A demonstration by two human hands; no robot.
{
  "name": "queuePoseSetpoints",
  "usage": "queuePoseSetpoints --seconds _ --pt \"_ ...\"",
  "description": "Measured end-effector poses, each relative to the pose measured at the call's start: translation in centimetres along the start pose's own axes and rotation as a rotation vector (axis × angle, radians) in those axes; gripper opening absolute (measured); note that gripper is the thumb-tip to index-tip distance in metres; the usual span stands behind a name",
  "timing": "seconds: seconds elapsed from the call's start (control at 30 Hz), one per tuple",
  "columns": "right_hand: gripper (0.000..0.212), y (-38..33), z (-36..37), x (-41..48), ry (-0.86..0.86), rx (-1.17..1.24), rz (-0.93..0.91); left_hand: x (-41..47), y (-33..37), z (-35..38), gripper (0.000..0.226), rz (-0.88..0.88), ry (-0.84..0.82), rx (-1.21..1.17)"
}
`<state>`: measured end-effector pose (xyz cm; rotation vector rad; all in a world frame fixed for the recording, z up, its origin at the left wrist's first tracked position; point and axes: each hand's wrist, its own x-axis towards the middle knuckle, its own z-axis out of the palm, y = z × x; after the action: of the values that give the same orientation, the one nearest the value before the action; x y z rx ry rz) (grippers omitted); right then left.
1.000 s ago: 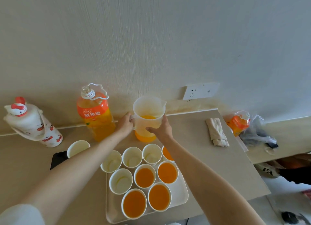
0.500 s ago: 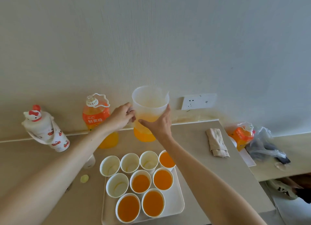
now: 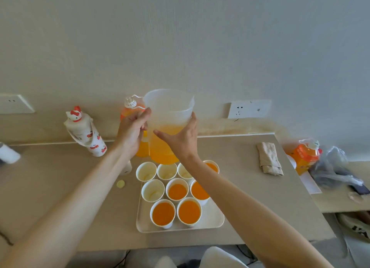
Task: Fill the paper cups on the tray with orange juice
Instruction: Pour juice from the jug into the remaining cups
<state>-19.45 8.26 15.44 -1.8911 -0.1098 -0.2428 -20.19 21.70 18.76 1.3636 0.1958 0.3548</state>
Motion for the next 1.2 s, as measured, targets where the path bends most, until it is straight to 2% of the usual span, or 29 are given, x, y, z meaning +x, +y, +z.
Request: queuePoseSetpoints --seconds 0.07,0.2,0.4,0.6,0.77,1.07,1.2 --pt "0.122 -0.3 0.2 -1.2 0.017 0.025 -0.025 -0.8 1.0 -1.3 0.037 0.002 -0.046 -0.033" --pt "0.109 -0.3 0.8 -3.8 0.040 0.083 -0.040 -2.2 3.1 -3.5 0.045 -0.034 -0.102 -0.040" --pt "0.090 0.3 3.0 -8.9 -0.007 0.272 0.067 -4.1 4.0 -6.9 0.041 -0.115 -0.134 0.086" --pt "0.102 -0.3 5.9 -13.4 -0.008 0.400 0.150 -5.4 3.5 -10.2 0.047 -0.187 -0.187 0.140" --pt "0.097 0.3 7.5 -15.5 -0.026 0.449 0.207 -6.5 2.0 -11.8 0.051 -0.212 -0.191 0.191" --pt "0.110 2.1 8.9 -18.3 -0.064 0.492 0.353 -7.6 -0.1 -13.4 0.051 -0.285 -0.269 0.295" --pt "0.106 2.9 9.1 -19.0 -0.084 0.483 0.390 -8.2 -0.7 -13.2 0.050 -0.332 -0.261 0.362"
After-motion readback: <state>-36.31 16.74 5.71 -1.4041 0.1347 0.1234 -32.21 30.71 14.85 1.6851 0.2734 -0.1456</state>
